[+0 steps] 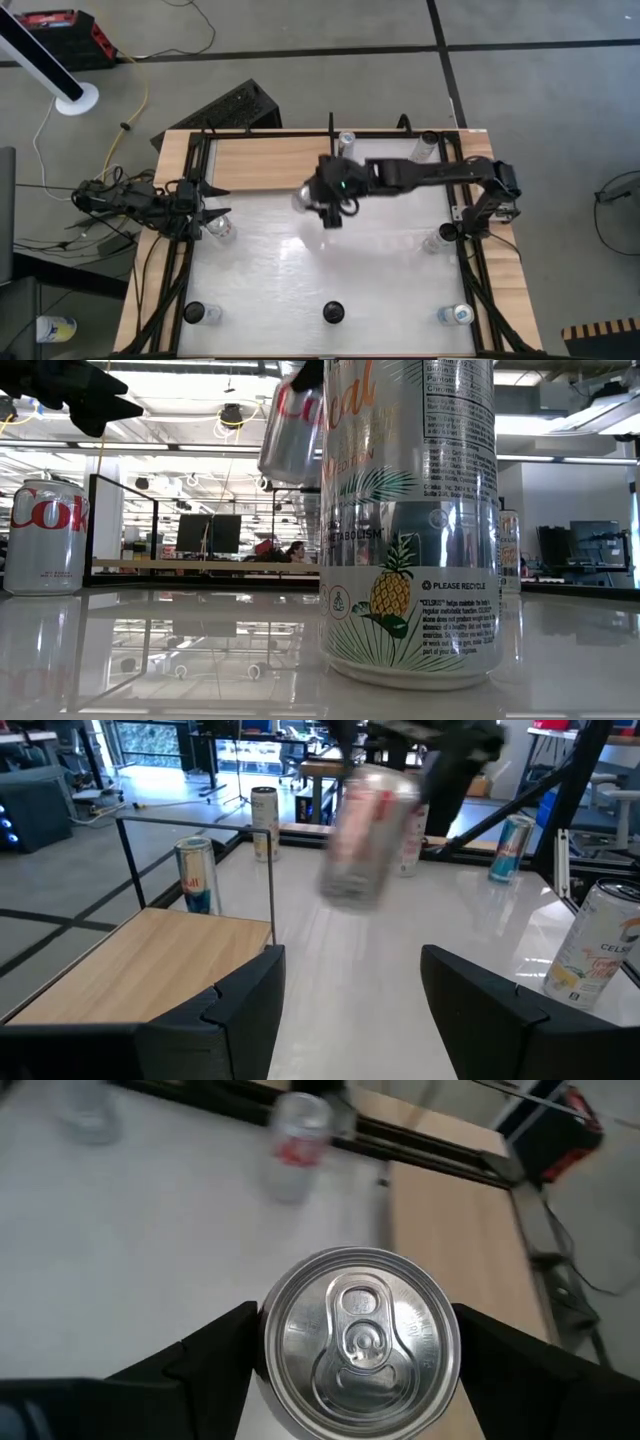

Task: Place canned beverage on shelf
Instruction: Put the right white soda can on the shelf

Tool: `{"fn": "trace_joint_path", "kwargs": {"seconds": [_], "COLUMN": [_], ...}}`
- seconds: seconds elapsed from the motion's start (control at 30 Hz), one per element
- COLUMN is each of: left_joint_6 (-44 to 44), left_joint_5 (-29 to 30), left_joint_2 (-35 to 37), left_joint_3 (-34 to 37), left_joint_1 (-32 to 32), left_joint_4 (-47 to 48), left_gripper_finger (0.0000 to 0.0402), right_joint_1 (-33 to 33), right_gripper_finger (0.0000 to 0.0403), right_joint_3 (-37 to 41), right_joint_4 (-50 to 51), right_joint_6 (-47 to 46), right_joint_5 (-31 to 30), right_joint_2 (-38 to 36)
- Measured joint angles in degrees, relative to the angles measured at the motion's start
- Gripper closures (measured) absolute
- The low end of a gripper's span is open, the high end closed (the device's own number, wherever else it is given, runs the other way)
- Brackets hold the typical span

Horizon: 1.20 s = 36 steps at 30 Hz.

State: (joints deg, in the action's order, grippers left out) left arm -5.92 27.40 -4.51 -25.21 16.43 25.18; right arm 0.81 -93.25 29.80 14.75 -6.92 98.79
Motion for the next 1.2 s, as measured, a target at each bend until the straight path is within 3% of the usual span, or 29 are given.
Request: {"fn": "trace_joint_path", "kwargs": {"seconds": [0.17,0.47,0.7,0.9,1.2], "left_joint_6": [-0.33,0.11,0.13,0.16,1.18], "left_joint_5": [0.02,0.37,0.2,0.17,-0.03], "left_joint_2": [0.02,-0.08,-1.33,-4.45,-9.72], "left_joint_3": [0.0,0.0,0.04,0.02,0.02], "left_joint_1": [0.0,0.0,-0.04,-0.02,-0.02], "left_joint_4": [0.29,0.26,0.33,0.2,-0.74], "left_gripper_finger": [0.0182,0.0182,0.0182,0.0182,0.0182], "right_joint_1": [7.66,18.04,21.82,22.86,24.74], "right_gripper_finger": [0.0081,0.0081,0.0081,0.0081,0.0081], "right_joint_3": [-3.24,-24.46,-37.68,-40.74,-40.52], "right_joint_4": [-3.72,10.41,20.52,22.01,22.29], "right_joint_6": [2.27,5.52,5.83,4.57,0.67], "right_joint_5": [8.59,14.41,15.66,15.37,11.67], "right_joint_2": [3.02,18.25,28.9,32.84,32.82]}}
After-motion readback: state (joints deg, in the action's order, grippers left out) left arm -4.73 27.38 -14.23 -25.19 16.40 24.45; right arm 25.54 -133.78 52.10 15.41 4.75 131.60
